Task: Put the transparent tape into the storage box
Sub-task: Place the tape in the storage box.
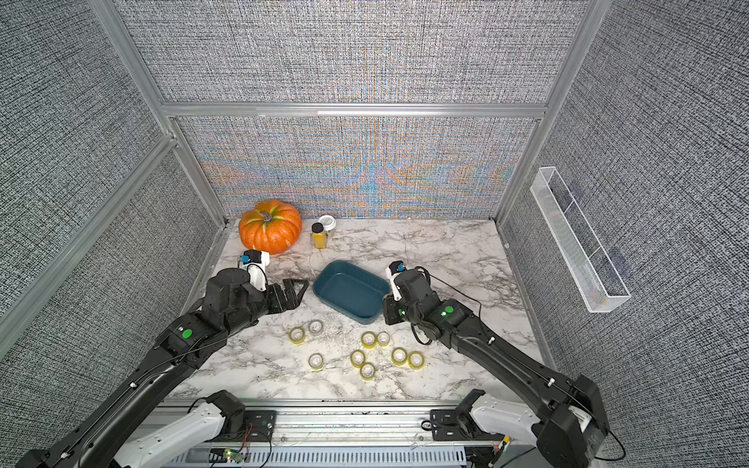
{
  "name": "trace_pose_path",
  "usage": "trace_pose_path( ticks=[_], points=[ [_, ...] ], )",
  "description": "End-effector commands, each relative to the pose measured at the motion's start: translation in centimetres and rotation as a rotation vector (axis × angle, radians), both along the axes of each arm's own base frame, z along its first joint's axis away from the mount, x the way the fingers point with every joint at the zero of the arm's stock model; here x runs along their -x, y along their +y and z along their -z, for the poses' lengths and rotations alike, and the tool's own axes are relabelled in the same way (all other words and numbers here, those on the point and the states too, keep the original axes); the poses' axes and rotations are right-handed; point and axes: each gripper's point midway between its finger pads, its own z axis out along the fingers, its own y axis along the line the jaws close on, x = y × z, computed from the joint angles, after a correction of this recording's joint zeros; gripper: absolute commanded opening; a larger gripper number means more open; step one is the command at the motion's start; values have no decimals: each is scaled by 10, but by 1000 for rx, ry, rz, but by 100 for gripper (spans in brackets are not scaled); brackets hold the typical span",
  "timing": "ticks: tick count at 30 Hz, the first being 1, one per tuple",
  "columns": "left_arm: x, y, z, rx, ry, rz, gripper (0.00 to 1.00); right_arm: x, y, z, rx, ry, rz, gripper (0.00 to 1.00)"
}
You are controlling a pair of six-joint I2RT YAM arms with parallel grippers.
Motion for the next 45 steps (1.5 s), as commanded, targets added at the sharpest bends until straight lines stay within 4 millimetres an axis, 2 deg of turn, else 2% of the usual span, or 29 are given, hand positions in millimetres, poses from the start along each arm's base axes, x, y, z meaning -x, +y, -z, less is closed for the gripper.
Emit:
trace_pose_path(
  ticks=[1, 6, 10, 15, 20, 21, 25, 26, 31, 33, 36, 40, 43, 45],
  points=[
    [-8, 1, -7, -30, -66, -1, 99, -10, 21, -5, -24, -4, -57, 0],
    [-23, 0, -5, -79, -114, -14, 100, -25, 47, 4, -46, 30, -85, 0],
    [-43, 2, -1, -136, -130, -42, 100, -38, 72, 16, -15, 53, -101, 0],
    [-72, 4, 7, -129, -121, -41, 100, -58, 102, 42, 12, 93, -105, 0],
    [-101, 24, 30, -95, -59, -38, 100, -77, 127, 71, 18, 133, -100, 0],
    [-106, 28, 32, -101, -56, -44, 100, -80, 132, 74, 15, 137, -102, 3],
    [-121, 41, 38, -84, -40, -57, 100, -88, 144, 82, 5, 155, -100, 40],
    [-124, 44, 40, -65, -28, -54, 100, -89, 145, 82, 4, 157, -97, 43],
    [-136, 50, 35, -80, -8, -45, 100, -92, 135, 57, 6, 108, -49, 53],
    [-138, 50, 33, -84, -12, -44, 100, -91, 127, 37, 5, 72, -32, 54],
    [-137, 50, 39, -68, 2, -40, 100, -85, 113, 3, -11, 12, -12, 55],
    [-134, 46, 60, -31, 50, -19, 100, -70, 86, -36, -35, -72, 16, 55],
    [-136, 36, 79, 12, 116, 25, 100, -55, 65, -45, -39, -105, 31, 55],
    [-137, 26, 100, 34, 197, 79, 100, -46, 55, -39, -25, -104, 27, 55]
  ],
)
